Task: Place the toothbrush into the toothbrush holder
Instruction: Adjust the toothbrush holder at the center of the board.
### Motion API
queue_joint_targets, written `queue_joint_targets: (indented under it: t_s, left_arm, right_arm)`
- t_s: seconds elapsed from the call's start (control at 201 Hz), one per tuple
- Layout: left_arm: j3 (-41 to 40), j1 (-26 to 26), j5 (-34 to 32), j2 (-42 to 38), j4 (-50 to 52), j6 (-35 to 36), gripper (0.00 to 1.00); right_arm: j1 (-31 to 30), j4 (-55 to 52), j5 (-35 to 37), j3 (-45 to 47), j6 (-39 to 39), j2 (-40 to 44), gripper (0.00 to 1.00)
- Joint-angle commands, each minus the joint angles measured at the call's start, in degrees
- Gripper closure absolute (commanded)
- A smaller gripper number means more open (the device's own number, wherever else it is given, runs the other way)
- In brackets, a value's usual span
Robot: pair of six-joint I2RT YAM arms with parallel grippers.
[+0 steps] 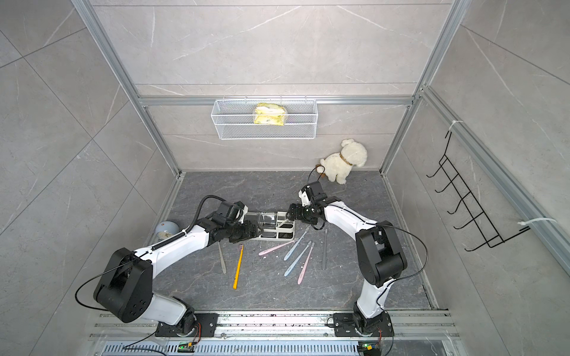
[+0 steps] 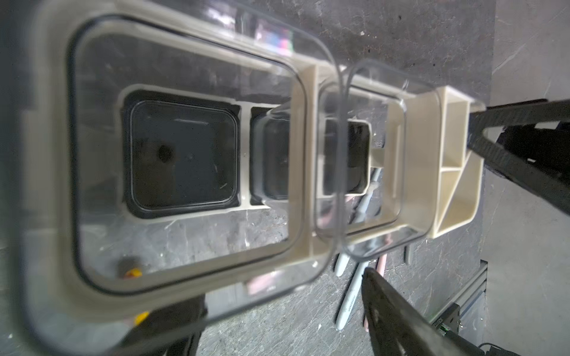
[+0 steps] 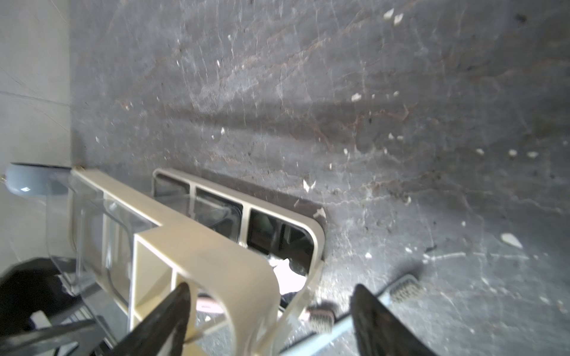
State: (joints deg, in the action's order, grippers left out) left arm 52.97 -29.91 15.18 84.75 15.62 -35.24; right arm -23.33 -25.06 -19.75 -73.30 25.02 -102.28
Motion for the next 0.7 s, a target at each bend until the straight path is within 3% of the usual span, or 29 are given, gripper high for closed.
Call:
queue_joint_targets:
  t_s: [0.0,0.139,0.269,0.453,0.692]
  left_arm:
    - [1.9,-0.1,0.0,0.2,-1.2,2.0,0.18]
    - [1.0,-0.1,-7.5,-2.9,2.1,3.5,0.12]
    - [1.4,-0.1,-10.7,-7.2,4.7,5.4,0.10]
    - [1.8,-0.2,-11.8,-11.7,6.4,6.6,0.10]
    - [2.1,-0.3,-11.2,-12.4,6.8,7.7,0.10]
  right_arm:
    - [-0.6,-9.1,5.1,-3.9,-3.1,3.6,0.13]
    - [-0.4,-15.8,13.6,-4.2,-2.7,10.2,0.12]
    - [-0.5,-19.1,20.1,-0.1,-1.0,20.8,0.11]
    - [-0.5,-22.9,19.9,8.2,1.3,24.4,0.11]
    - [-0.4,-15.7,20.7,21.3,5.6,23.8,0.13]
